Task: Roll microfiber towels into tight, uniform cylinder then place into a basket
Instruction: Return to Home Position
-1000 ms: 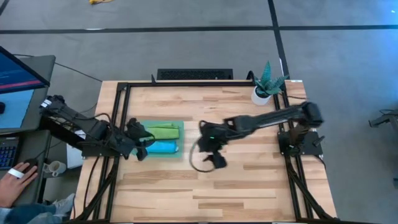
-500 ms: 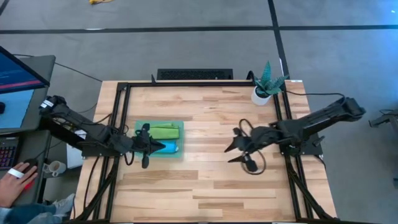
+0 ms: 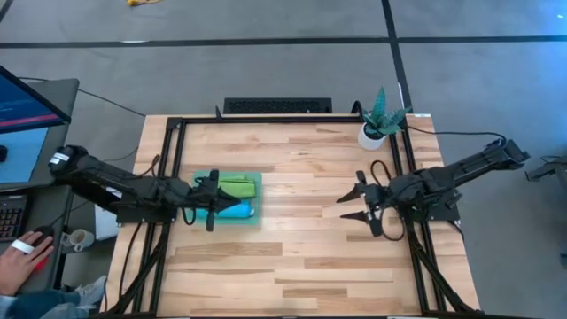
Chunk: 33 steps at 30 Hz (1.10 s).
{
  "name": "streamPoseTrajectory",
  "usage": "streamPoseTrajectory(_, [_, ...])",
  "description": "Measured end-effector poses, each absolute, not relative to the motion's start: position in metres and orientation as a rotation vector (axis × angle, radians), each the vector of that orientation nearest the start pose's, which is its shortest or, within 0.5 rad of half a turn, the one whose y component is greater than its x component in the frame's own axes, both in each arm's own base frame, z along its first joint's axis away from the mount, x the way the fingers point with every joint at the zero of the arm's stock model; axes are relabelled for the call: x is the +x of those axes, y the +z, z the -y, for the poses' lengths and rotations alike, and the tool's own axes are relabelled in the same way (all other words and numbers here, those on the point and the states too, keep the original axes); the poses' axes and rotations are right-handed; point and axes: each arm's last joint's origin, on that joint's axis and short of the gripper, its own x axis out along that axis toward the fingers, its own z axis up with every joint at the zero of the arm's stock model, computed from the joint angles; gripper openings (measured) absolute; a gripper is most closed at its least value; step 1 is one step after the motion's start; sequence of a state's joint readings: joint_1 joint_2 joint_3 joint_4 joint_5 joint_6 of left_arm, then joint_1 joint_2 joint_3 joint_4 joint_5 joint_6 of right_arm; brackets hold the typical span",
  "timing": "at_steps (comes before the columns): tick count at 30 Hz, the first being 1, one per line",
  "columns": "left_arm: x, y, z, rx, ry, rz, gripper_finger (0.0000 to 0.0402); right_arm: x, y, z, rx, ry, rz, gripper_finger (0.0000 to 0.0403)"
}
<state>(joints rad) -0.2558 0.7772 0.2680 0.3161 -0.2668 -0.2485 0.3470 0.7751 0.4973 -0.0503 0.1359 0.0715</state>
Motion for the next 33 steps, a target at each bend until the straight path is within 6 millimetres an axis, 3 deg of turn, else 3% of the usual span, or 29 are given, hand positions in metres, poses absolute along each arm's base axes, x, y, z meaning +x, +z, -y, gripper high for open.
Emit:
streamPoseTrajectory(5, [0.158,0.214,0.03,-0.17,0.044,-0.108,0.0,0.152,0.242,-0.051,0.007,0.197,-0.295,0.0233])
streamPoseTrajectory(12, [0.132,0.238,0.025,-0.185,0.001,0.078,0.0,0.134,0.237,-0.044,0.019,0.201,-0.235,0.0233])
streamPoseTrajectory(16, [0.122,0.227,0.022,-0.192,-0.004,0.104,0.0,0.128,0.234,-0.042,0.021,0.204,-0.223,0.0233])
streamPoseTrajectory(25, [0.11,0.177,0.019,-0.242,0.005,0.077,0.0,0.121,0.212,-0.037,-0.02,0.136,-0.236,0.0233])
streamPoseTrajectory(33, [0.1,0.184,0.016,-0.224,0.012,0.163,0.0,0.106,0.203,-0.028,-0.005,0.094,-0.178,0.0233])
